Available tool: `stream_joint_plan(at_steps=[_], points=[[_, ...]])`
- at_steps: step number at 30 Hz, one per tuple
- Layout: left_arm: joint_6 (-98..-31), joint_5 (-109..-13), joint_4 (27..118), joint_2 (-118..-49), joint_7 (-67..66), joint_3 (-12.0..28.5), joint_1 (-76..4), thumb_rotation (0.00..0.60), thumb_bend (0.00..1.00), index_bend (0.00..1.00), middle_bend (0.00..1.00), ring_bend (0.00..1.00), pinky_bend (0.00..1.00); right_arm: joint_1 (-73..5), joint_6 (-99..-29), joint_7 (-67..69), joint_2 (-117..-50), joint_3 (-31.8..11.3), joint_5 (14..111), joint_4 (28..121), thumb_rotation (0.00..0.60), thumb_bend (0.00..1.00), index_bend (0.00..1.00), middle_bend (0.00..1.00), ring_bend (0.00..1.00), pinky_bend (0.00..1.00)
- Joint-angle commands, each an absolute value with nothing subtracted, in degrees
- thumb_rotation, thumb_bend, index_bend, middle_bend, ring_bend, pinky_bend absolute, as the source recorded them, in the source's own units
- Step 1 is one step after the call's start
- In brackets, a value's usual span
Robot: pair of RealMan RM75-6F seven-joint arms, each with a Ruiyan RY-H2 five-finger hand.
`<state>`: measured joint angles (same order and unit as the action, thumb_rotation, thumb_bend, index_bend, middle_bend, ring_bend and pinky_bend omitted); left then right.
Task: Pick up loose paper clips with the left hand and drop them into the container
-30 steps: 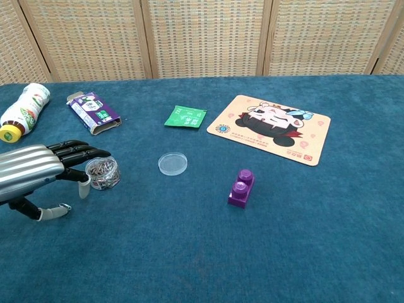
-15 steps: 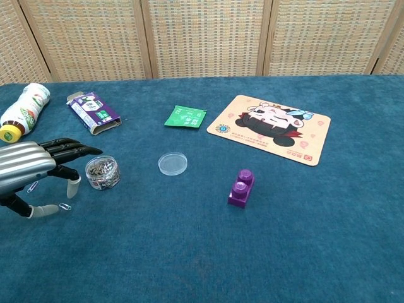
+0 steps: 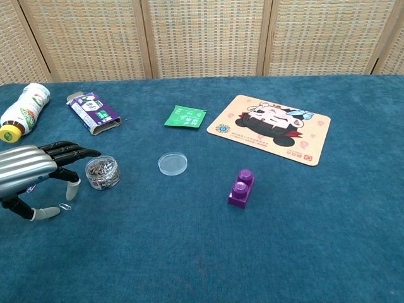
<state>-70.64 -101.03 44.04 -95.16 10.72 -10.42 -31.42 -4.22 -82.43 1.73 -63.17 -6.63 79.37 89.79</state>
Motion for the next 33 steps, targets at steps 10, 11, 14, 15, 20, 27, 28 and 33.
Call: stream_joint_plan(at_steps=[10, 11, 14, 15, 20, 27, 28, 33], points=[[-69.9, -101.0, 43.02, -96.16, 11.28, -10.58, -31.45, 0.6, 0.34, 0.55, 0.0, 0.0, 0.0, -4.25, -82.38, 1.56, -63.2, -6.61, 79.31, 89.84, 0.6, 0.0, 0.02, 0.0, 0.0, 0.0], [-69.86, -100.97, 42.95, -96.15, 11.34, -10.6, -31.42, 0.6, 0.36, 0.56, 0.0, 0.0, 0.0, -4.25, -82.36, 1.6, -63.2, -6.62, 79.3, 89.85, 0.6, 0.0, 0.02, 0.0, 0.0, 0.0], [-69.62, -100.88, 42.62, -96.23, 11.62, -10.71, -31.29, 0.6, 0.39, 0.58, 0.0, 0.0, 0.0, -4.24, -82.35, 1.71, -63.18, -6.59, 79.33, 89.8, 0.6, 0.0, 0.02, 0.0, 0.0, 0.0], [-69.61, -100.9, 42.53, -96.25, 11.7, -10.75, -31.27, 0.6, 0.4, 0.59, 0.0, 0.0, 0.0, -4.23, -82.38, 1.72, -63.18, -6.58, 79.36, 89.8, 0.6, 0.0, 0.02, 0.0, 0.0, 0.0], [-69.72, -101.0, 42.27, -96.3, 11.98, -10.84, -31.26, 0.6, 0.42, 0.61, 0.0, 0.0, 0.0, -4.19, -82.46, 1.74, -63.12, -6.57, 79.4, 89.87, 0.6, 0.0, 0.02, 0.0, 0.0, 0.0], [-69.74, -100.95, 42.07, -96.47, 12.05, -10.65, -31.42, 0.6, 0.43, 0.62, 0.0, 0.0, 0.0, -4.23, -82.35, 1.7, -63.12, -6.58, 79.32, 89.87, 0.6, 0.0, 0.02, 0.0, 0.0, 0.0], [-69.77, -100.96, 41.97, -96.54, 12.02, -10.59, -31.48, 0.6, 0.43, 0.62, 0.0, 0.0, 0.0, -4.24, -82.36, 1.71, -63.12, -6.59, 79.33, 89.86, 0.6, 0.0, 0.02, 0.0, 0.0, 0.0], [-70.18, -100.95, 41.62, -96.79, 11.93, -10.23, -31.71, 0.6, 0.48, 0.65, 0.0, 0.0, 0.0, -4.24, -82.35, 1.72, -63.13, -6.57, 79.36, 89.85, 0.6, 0.0, 0.02, 0.0, 0.0, 0.0]])
